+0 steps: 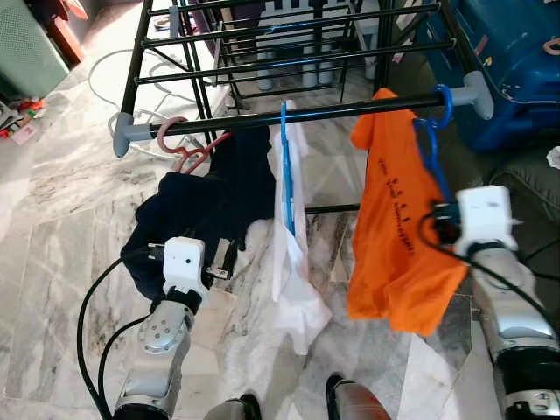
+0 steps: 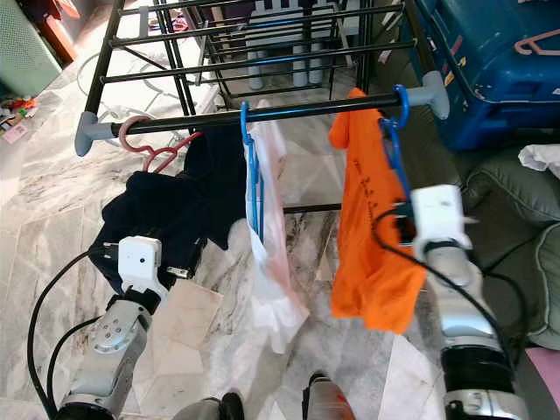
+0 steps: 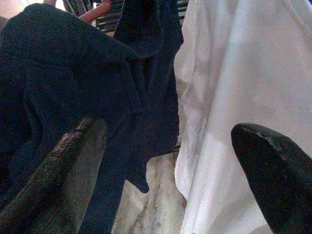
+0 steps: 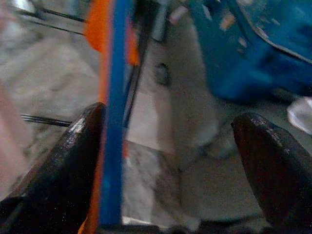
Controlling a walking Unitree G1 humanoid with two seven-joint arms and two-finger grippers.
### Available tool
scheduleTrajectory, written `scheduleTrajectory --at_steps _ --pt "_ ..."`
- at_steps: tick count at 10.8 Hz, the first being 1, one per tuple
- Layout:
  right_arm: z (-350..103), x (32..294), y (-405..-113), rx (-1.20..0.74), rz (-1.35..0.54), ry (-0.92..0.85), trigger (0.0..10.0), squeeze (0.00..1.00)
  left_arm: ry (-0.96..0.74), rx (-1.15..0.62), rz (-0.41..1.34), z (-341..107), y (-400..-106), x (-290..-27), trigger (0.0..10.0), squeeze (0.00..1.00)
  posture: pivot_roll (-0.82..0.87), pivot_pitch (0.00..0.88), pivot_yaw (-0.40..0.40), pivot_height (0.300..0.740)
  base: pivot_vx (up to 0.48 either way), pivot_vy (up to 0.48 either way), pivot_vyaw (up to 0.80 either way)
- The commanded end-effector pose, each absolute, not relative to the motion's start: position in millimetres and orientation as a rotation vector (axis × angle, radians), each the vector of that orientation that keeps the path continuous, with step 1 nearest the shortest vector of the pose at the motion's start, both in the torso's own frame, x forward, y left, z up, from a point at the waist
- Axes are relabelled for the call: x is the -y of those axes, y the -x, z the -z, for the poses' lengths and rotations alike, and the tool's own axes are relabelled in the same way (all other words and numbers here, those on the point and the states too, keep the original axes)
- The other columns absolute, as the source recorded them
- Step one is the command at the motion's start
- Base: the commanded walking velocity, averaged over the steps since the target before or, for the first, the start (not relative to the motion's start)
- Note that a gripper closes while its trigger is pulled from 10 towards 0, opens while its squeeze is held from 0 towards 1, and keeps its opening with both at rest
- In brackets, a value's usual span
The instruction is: Hang hanger
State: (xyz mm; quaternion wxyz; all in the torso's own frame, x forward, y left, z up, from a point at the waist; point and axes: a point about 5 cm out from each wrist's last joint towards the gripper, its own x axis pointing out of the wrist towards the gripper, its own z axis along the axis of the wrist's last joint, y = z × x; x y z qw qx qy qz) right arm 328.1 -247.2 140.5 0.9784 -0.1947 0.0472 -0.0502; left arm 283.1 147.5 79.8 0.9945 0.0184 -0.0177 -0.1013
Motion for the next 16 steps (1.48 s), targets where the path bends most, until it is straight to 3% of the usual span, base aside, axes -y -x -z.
scheduleTrajectory --at_steps 1,4,7,8,9,11,12,16 --pt "-138.4 241.2 -324.9 -0.09 0.052 0.415 10.0 1.0 -0.049 -0.005 0.191 -71.4 -278.9 -151.8 10.0 0.0 -0.24 0.225 0.128 0.74 0.0 0.0 0.0" --pt "-150.1 246.5 -320.8 0.005 0.146 0.482 10.0 1.0 -0.052 -0.005 0.181 -70.9 -279.4 -151.9 10.0 0.0 -0.25 0.224 0.127 0.74 0.0 0.0 0.0" --pt "-158.4 230.1 -328.9 0.087 0.171 0.391 10.0 0.98 -0.051 -0.005 0.187 -70.8 -280.6 -150.3 10.0 0.0 -0.25 0.219 0.129 0.74 0.0 0.0 0.0" --pt "-160.0 223.4 -337.0 0.088 0.15 0.357 10.0 0.7 -0.05 -0.005 0.191 -70.8 -281.5 -149.3 10.0 0.0 -0.25 0.216 0.129 0.74 0.0 0.0 0.0" --pt "-162.9 218.3 -346.7 0.081 0.135 0.328 10.0 0.0 -0.049 -0.004 0.195 -70.9 -282.3 -148.3 10.0 0.0 -0.25 0.212 0.129 0.74 0.0 0.0 0.0" --pt "-171.1 209.7 -366.3 0.063 0.114 0.231 10.0 0.0 -0.046 -0.007 0.201 -70.1 -282.1 -146.2 10.0 0.0 -0.25 0.208 0.127 0.74 0.0 0.0 0.0" --pt "-172.9 206.3 -371.8 0.045 0.121 0.21 0.0 0.0 -0.045 -0.009 0.204 -69.5 -281.6 -145.3 10.0 0.0 -0.25 0.209 0.123 0.74 0.0 0.0 0.0" --pt "-170.1 183.0 -380.8 -0.009 0.109 0.145 0.0 0.0 -0.044 -0.018 0.208 -66.8 -279.7 -144.2 10.0 0.0 -0.25 0.212 0.122 0.74 0.0 0.0 0.0"
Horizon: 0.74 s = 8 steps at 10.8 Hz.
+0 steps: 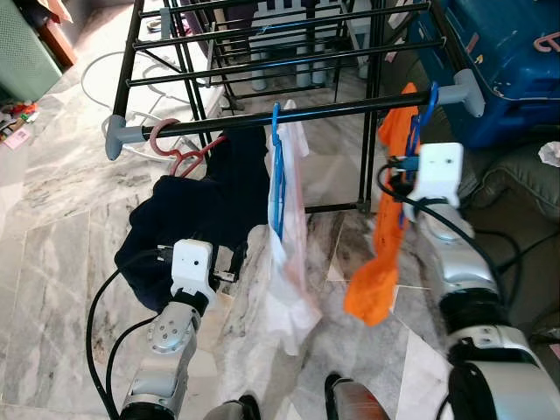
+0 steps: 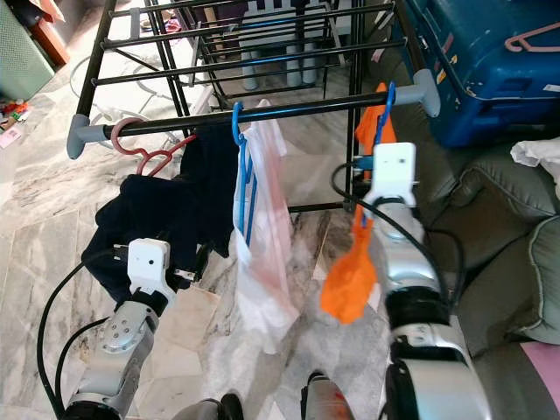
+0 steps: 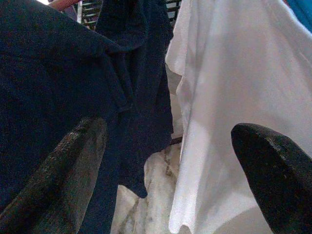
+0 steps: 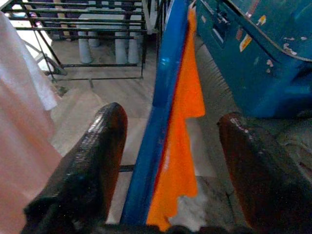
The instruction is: Hang hanger
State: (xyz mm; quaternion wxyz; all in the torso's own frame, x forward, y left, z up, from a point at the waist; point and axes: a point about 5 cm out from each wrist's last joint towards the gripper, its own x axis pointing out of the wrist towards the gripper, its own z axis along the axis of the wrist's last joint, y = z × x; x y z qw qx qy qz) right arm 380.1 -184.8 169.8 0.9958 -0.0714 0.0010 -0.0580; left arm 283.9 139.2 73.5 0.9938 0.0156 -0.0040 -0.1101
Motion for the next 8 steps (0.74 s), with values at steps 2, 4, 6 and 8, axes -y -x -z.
scheduleTrajectory --at_steps 2,4,6,8 --pt "-169.3 179.2 -381.3 -0.01 0.105 0.157 0.0 0.0 -0.043 -0.017 0.212 -66.8 -280.0 -143.0 10.0 0.0 -0.25 0.212 0.125 0.74 0.0 0.0 0.0" --pt "-172.4 182.6 -381.9 -0.008 0.12 0.17 0.0 0.0 -0.042 -0.019 0.218 -66.3 -280.3 -141.2 10.0 0.0 -0.26 0.213 0.127 0.74 0.0 0.0 0.0" --pt "-173.7 183.3 -381.8 -0.009 0.132 0.169 0.0 0.0 -0.041 -0.018 0.223 -66.6 -281.4 -140.0 10.0 0.0 -0.26 0.213 0.127 0.74 0.0 0.0 0.0" --pt "-172.1 183.0 -380.7 -0.013 0.129 0.167 0.0 0.0 -0.039 -0.02 0.221 -66.2 -281.1 -139.9 10.0 0.0 -0.26 0.213 0.125 0.74 0.0 0.0 0.0"
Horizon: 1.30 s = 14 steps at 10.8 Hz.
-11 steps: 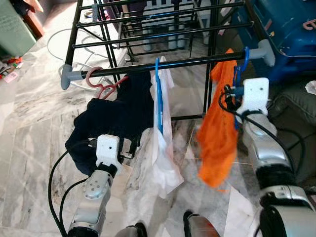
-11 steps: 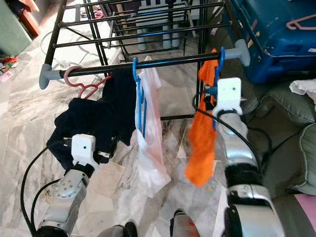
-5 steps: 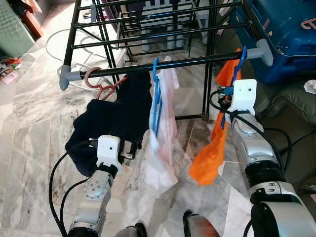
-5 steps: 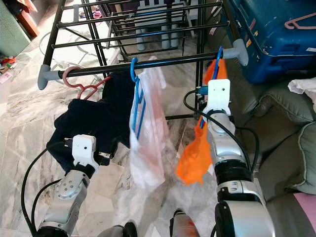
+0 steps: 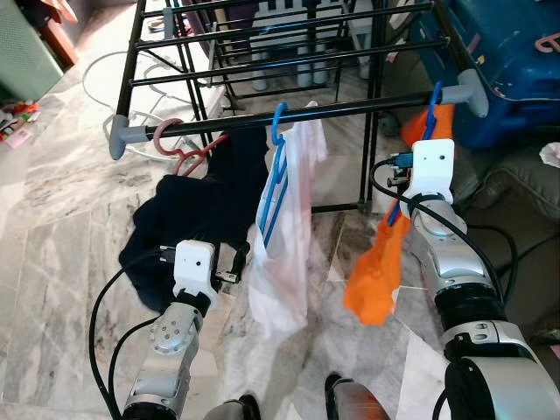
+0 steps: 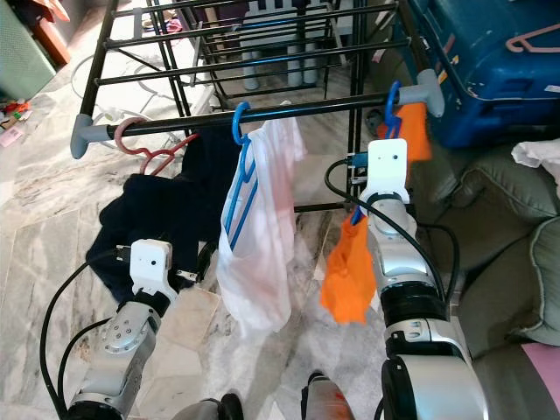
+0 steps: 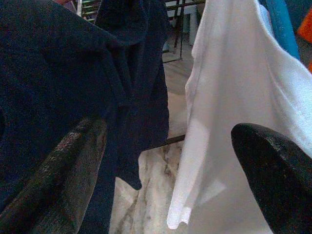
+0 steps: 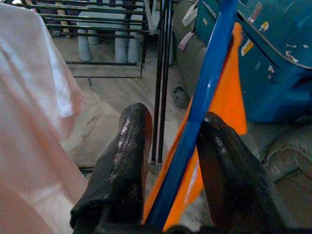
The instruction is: Hang hanger
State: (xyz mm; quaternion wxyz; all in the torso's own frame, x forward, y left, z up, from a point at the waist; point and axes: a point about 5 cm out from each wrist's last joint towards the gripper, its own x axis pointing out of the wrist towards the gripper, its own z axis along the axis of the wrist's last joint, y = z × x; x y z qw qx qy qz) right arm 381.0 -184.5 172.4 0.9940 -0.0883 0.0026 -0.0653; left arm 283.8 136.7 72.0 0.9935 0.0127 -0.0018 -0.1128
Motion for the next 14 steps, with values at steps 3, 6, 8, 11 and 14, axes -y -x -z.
scheduleTrajectory --at_steps 3,6,8,11,14 --pt "-170.1 181.4 -380.5 -0.03 0.122 0.169 0.0 0.0 -0.04 -0.02 0.217 -66.1 -281.1 -140.9 10.0 0.0 -0.26 0.213 0.122 0.74 0.0 0.0 0.0" --pt "-172.8 175.3 -378.9 -0.014 0.081 0.151 0.0 0.0 -0.043 -0.023 0.221 -65.5 -281.2 -141.3 10.0 0.0 -0.26 0.212 0.126 0.74 0.0 0.0 0.0" --pt "-178.3 168.8 -373.1 0.04 0.008 0.158 0.0 0.0 -0.049 -0.026 0.222 -65.6 -281.7 -142.1 10.0 0.0 -0.26 0.213 0.132 0.74 0.0 0.0 0.0" --pt "-172.4 145.8 -352.9 0.053 -0.212 0.215 0.0 0.0 -0.052 -0.032 0.232 -65.2 -282.9 -140.4 10.0 0.0 -0.27 0.217 0.139 0.74 0.0 0.0 0.0" --pt "-166.6 145.7 -345.5 0.032 -0.256 0.246 0.0 0.0 -0.054 -0.035 0.236 -64.6 -283.2 -140.3 10.0 0.0 -0.27 0.215 0.141 0.74 0.0 0.0 0.0"
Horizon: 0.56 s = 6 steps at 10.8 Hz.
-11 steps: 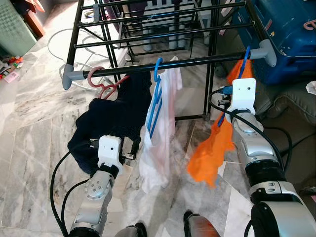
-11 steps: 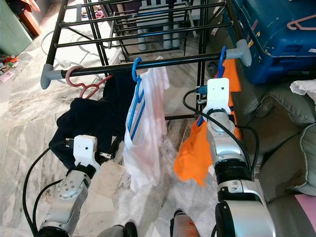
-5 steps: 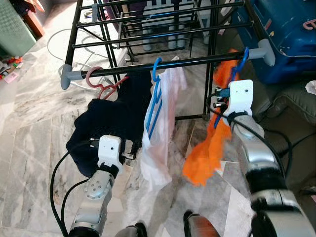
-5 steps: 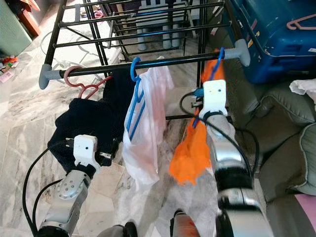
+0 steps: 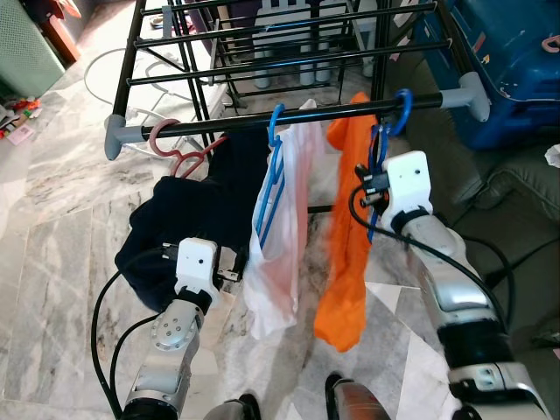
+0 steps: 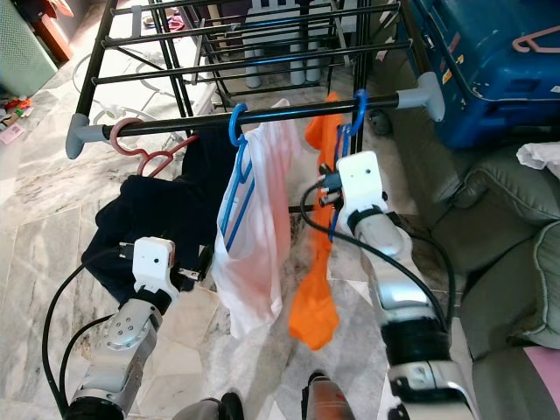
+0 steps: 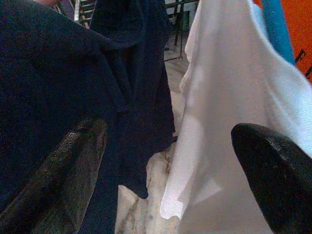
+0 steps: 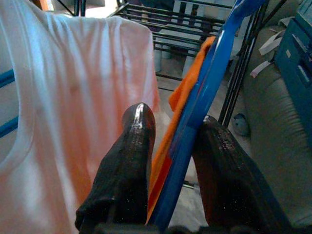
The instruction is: Hang hanger
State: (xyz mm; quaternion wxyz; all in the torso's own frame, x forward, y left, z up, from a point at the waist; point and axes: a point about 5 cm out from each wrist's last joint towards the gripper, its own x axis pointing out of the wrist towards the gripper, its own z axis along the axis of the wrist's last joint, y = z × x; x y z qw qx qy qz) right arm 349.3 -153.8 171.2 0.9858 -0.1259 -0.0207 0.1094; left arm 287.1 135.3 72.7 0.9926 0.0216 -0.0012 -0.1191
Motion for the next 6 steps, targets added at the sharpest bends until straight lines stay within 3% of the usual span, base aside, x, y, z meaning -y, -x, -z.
scheduleTrajectory --at_steps 1,6 --pt "-164.7 149.0 -344.3 0.022 -0.257 0.268 0.0 0.0 -0.055 -0.036 0.234 -64.4 -283.3 -140.4 10.0 0.0 -0.27 0.215 0.141 0.74 0.0 0.0 0.0" --pt "-160.0 187.5 -341.1 -0.013 -0.176 0.442 0.0 0.0 -0.059 -0.052 0.237 -61.6 -282.9 -141.6 10.0 0.0 -0.27 0.215 0.147 0.74 0.0 0.0 0.0"
